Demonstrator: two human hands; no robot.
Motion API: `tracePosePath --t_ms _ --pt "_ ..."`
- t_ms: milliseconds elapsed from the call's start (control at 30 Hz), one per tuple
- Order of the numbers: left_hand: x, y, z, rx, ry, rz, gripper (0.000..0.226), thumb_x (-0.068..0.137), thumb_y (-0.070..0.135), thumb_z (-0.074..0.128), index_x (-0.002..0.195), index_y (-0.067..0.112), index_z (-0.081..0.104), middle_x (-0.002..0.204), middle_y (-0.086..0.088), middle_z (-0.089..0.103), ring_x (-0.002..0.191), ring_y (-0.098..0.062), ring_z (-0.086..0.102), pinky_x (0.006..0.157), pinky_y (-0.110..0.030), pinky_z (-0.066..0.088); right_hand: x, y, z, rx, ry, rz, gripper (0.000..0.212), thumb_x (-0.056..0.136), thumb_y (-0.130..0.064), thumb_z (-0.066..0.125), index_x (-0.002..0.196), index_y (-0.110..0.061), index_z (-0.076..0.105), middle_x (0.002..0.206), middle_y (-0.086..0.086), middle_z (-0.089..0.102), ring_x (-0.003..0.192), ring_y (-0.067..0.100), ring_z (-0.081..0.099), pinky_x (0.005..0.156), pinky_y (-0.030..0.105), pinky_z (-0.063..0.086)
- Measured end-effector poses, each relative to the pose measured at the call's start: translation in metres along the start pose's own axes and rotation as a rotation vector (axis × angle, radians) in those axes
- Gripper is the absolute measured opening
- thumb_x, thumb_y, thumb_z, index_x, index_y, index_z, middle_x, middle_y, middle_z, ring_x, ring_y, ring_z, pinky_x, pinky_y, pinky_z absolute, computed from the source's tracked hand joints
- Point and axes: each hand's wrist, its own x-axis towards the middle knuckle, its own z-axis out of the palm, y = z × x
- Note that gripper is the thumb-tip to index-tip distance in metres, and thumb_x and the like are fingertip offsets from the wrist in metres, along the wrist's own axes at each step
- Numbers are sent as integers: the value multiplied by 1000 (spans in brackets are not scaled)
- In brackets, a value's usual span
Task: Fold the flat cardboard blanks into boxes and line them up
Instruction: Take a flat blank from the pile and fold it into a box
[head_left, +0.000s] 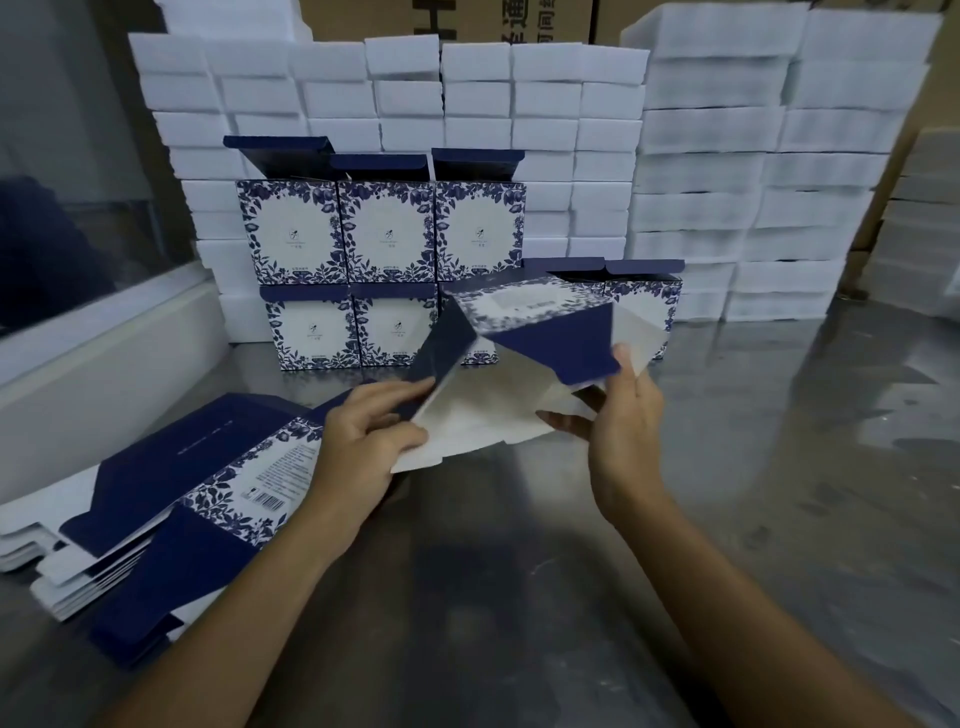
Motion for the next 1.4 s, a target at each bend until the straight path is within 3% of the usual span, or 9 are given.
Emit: tracePosePath --t_ms 167,367,500,667,767,900,1000,1200,1400 --pt "-4 -6 1 275 -129 152 47 78 -1 75 93 43 72 107 12 62 89 3 56 80 -9 40 6 -3 0 278 126 175 38 102 -16 39 91 -31 73 85 -2 77 72 18 73 59 36 60" --pt "-7 -3 1 372 -62 402 23 81 10 73 97 25 75 92 12 66 75 -8 61 67 -17 45 6 -6 -3 179 83 45 23 81 -26 46 91 -23 66 63 -14 64 60 5 62 59 27 57" --pt "-7 3 1 373 65 561 9 82 15 64 79 24 62 74 12 55 68 -3 55 59 -10 38 -2 -9 -1 61 -23 -104 26 91 -37 49 103 -19 63 83 -12 73 80 5 68 70 21 54" --pt "-7 6 0 256 178 532 35 81 35 57 83 0 64 78 -5 61 70 -21 60 58 -36 50 -10 -8 0 -108 -233 -254 62 93 -56 46 129 -6 55 110 -1 65 102 22 63 86 39 50" --pt "-7 8 -1 113 233 421 24 79 37 58 88 16 64 82 -5 67 74 -25 66 62 -48 53 -14 -6 0 -191 -402 -223 94 85 -81 44 146 -9 43 134 3 59 122 23 58 99 37 48" --pt "-4 6 -2 97 317 340 26 88 32 56 84 7 59 68 -6 60 59 -30 60 50 -51 50 -17 -10 6 -190 -563 -96 116 74 -95 36 157 -15 26 159 4 39 145 18 39 120 51 30" --pt "0 2 -4 99 354 304 33 95 33 51 73 9 48 53 -7 55 45 -22 54 45 -35 42 -16 -12 8 -170 -628 -67 119 69 -98 35 158 -21 20 163 -3 30 148 9 32 121 51 27" --pt "-1 4 -2 221 341 408 41 98 43 41 70 13 42 63 -19 50 57 -41 51 50 -53 45 -21 -1 6 -308 -446 -143 86 72 -75 69 145 -37 43 136 -19 59 125 5 57 101 34 50" --pt "-5 4 3 375 222 591 38 100 31 37 71 7 45 67 -4 46 60 -32 50 53 -53 45 -18 2 4 -273 -252 -149 72 65 -62 82 126 -48 46 114 -30 63 107 2 64 90 35 58"
